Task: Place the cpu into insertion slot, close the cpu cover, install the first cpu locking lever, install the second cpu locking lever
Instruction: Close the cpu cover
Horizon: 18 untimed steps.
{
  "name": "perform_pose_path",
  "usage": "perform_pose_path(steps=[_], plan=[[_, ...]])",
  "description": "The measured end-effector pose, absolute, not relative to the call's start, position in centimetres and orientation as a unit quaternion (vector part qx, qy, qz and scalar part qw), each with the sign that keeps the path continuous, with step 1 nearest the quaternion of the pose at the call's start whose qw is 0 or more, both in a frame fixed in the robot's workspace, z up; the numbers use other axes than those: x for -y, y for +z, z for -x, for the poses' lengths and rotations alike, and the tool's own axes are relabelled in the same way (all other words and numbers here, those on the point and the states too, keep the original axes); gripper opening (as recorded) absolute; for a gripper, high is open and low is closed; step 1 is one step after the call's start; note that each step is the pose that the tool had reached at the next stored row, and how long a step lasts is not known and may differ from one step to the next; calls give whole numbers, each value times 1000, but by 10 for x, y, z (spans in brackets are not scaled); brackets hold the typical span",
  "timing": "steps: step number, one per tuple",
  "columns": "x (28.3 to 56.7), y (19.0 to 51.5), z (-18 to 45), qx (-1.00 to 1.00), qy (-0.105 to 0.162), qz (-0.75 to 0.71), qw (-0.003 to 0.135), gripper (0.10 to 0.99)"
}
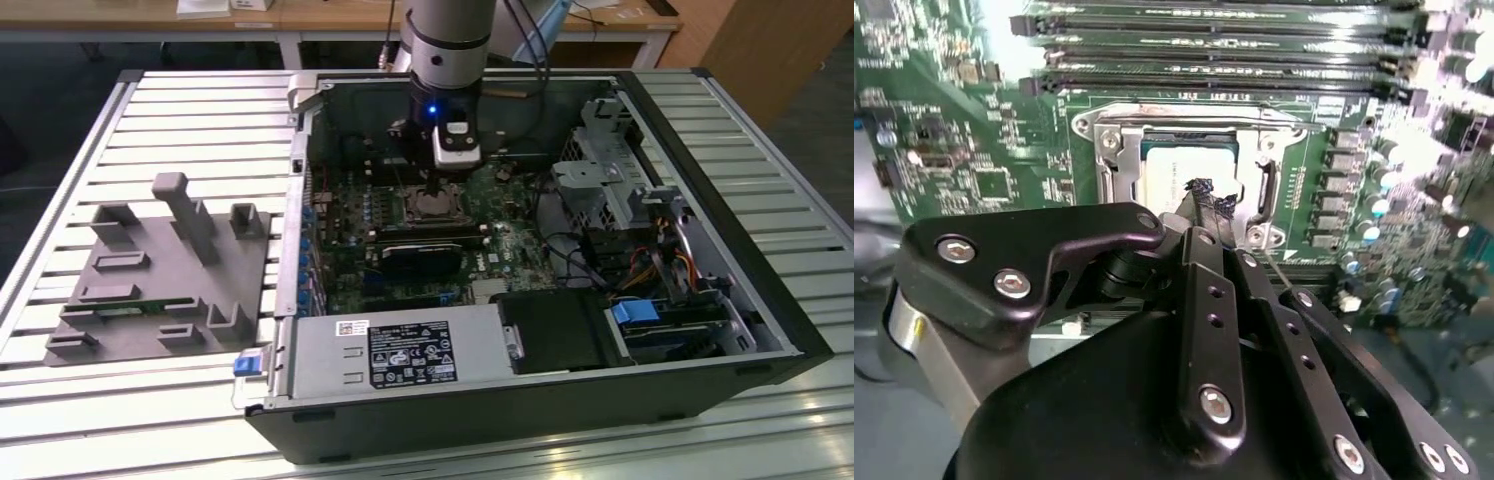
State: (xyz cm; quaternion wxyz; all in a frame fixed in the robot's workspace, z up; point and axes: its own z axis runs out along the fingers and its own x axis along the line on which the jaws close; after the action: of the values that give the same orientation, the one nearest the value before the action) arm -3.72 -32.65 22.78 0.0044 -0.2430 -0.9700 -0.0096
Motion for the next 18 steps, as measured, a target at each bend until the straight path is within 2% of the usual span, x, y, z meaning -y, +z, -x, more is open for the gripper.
perform_pose_path(steps=[18], plan=[[326, 227, 37, 995, -16, 99, 5, 102]])
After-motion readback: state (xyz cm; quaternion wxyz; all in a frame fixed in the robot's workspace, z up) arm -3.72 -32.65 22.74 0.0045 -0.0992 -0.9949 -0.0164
